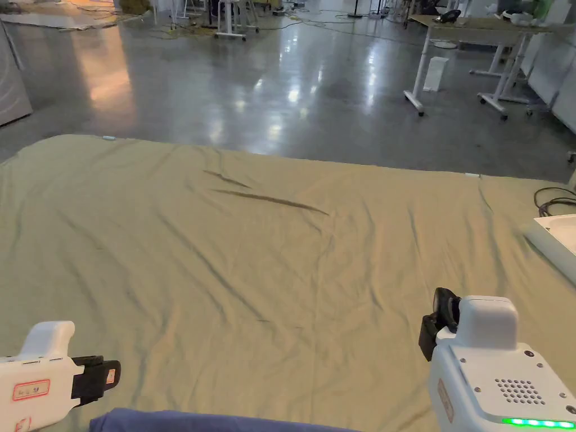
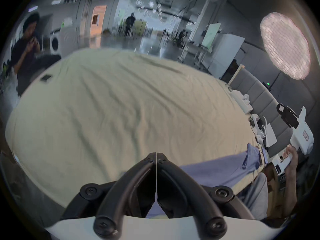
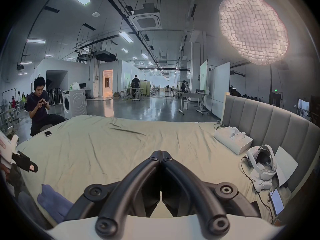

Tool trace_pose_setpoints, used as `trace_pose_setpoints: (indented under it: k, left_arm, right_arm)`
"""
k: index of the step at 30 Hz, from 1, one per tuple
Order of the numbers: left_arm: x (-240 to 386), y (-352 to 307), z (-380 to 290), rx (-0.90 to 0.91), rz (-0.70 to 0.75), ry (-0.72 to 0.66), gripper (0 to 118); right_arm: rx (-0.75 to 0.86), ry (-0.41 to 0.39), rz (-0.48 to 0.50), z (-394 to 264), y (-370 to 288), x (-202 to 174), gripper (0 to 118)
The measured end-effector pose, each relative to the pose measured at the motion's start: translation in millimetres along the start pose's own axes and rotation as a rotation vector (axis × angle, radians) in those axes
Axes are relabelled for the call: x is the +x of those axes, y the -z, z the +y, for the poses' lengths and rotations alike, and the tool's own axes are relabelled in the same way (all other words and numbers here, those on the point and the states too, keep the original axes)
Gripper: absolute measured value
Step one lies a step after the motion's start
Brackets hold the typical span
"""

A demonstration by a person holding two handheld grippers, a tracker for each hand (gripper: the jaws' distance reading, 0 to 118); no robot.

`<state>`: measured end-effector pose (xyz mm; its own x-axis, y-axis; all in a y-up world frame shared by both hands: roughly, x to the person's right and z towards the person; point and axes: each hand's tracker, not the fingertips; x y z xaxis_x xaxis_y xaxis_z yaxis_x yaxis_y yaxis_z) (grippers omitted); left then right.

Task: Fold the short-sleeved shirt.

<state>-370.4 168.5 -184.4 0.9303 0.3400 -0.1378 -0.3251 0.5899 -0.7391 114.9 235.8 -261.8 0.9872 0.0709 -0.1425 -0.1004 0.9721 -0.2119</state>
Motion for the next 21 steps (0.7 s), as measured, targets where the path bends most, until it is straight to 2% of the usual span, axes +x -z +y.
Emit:
trace_pose_setpoints:
  k: [1, 4, 5, 12, 14, 21]
  left_arm:
    - [-14.0, 1.8, -1.9, -0.036, 0.003, -0.019, 13]
    - [-61.1, 13.2, -6.9, -0.122, -0.025, -0.079, 56]
    - [-73.2, 16.9, -8.9, -0.147, -0.072, -0.109, 62]
    - [-114.2, 40.0, -23.4, -0.254, -0.221, -0.246, 63]
    - [-126.2, 51.1, -29.9, -0.284, -0.321, -0.331, 63]
    - [-131.7, 75.3, -55.9, -0.376, -0.539, -0.448, 63]
  right_arm:
    - [-0.011, -0.002, 0.002, -1.2, 2.0, -1.1, 0]
    - [-0.032, -0.004, 0.012, -4.3, 5.2, -4.9, 0]
    - [-0.04, -0.009, 0.013, -5.2, 6.8, -6.7, 0]
    - [-0.081, -0.023, 0.022, -12.7, 10.4, -14.2, 0]
    - [-0.092, -0.03, 0.02, -14.6, 11.3, -15.2, 0]
    - [-0.116, -0.047, 0.008, -17.5, 12.8, -16.2, 0]
